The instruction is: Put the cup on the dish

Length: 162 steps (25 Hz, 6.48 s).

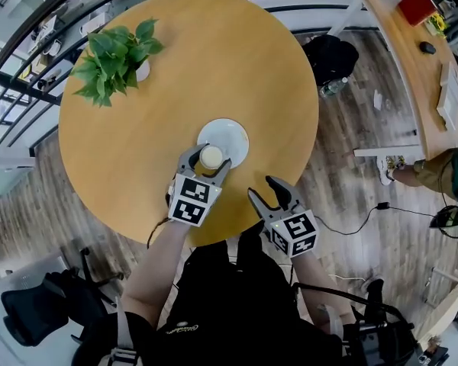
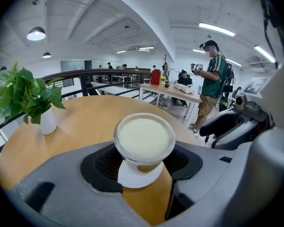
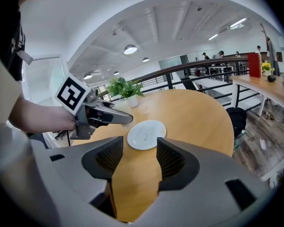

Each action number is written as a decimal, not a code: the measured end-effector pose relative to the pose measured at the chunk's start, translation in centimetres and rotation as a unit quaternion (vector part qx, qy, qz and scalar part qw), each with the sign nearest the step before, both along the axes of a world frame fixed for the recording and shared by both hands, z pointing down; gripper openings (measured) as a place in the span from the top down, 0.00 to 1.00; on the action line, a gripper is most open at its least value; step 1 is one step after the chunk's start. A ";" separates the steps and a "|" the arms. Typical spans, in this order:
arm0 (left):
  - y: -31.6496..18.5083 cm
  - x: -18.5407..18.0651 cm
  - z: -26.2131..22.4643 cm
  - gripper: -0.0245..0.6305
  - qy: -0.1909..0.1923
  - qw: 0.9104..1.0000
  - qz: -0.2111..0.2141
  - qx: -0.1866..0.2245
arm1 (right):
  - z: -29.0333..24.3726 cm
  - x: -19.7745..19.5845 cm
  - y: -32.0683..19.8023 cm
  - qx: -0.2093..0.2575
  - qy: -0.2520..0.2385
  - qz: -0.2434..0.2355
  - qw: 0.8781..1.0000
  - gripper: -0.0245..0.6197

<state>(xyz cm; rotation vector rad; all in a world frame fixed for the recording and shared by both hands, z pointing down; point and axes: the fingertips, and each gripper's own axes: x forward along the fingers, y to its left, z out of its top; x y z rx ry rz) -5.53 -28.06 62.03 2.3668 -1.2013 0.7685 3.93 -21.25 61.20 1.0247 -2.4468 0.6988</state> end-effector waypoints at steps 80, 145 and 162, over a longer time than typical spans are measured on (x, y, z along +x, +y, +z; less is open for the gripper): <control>-4.5 0.8 8.4 0.56 -0.034 0.999 -0.029 -0.009 | -0.3 1.7 0.5 -0.001 0.005 0.032 0.999 0.62; 2.1 -2.3 -5.0 0.91 0.034 0.993 -0.083 0.077 | -7.8 -1.4 0.6 0.092 -0.009 0.003 0.996 0.62; 4.6 -0.6 -18.9 0.96 0.092 0.974 -0.062 0.198 | -19.1 -2.2 -0.7 0.225 -0.029 0.004 0.974 0.72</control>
